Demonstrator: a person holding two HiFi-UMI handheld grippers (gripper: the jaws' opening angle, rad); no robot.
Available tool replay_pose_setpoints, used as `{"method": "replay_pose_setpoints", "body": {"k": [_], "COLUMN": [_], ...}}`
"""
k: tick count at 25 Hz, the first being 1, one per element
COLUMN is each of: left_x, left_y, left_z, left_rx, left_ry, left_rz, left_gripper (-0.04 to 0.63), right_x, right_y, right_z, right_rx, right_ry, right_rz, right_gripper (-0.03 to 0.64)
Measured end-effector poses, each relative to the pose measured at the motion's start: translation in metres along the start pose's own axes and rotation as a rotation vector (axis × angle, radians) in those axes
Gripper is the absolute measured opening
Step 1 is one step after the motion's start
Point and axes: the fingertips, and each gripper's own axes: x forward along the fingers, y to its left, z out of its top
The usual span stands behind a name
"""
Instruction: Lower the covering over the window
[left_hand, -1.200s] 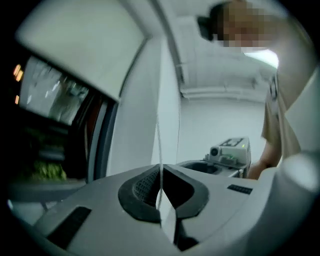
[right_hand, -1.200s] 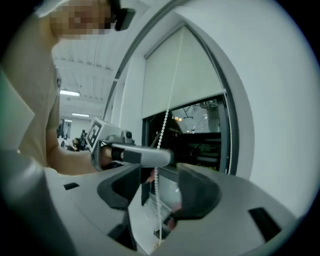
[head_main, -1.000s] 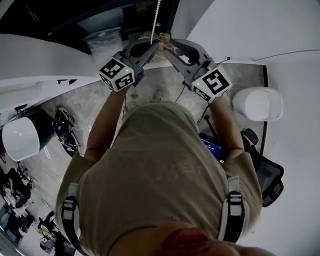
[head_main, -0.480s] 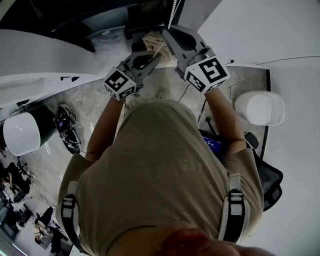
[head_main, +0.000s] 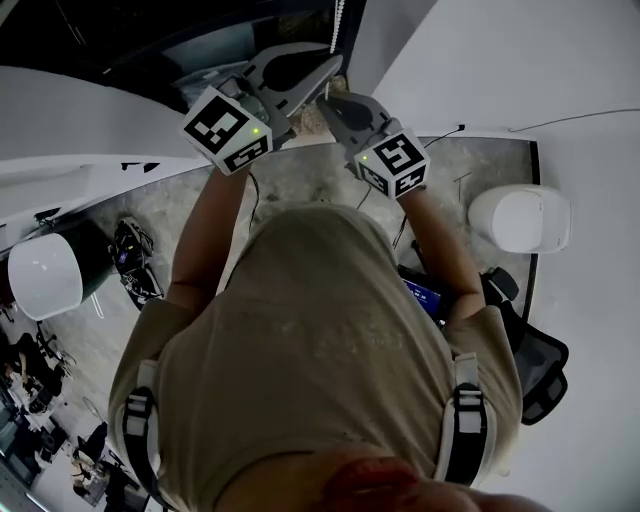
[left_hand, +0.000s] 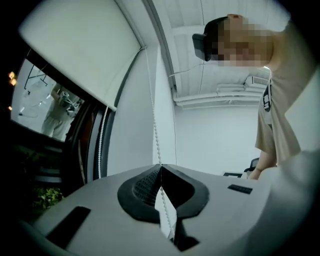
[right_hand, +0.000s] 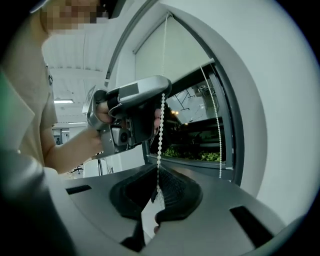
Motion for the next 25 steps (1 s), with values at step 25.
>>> {"method": "replay_pose_setpoints", "body": {"k": [25], "left_x": [0.007], "left_y": [-0.005], "left_z": [0.025], "left_rx": [-0.025], "left_ry": [-0.104], "left_rz": [-0.084], "left_gripper": [0.147], "right_x": [-0.01], "right_y": [-0.006], "right_z": [0.042], "right_rx": [0.033], "right_ry": [-0.065], "right_rz": [0.042], "right_gripper": [0.008]}}
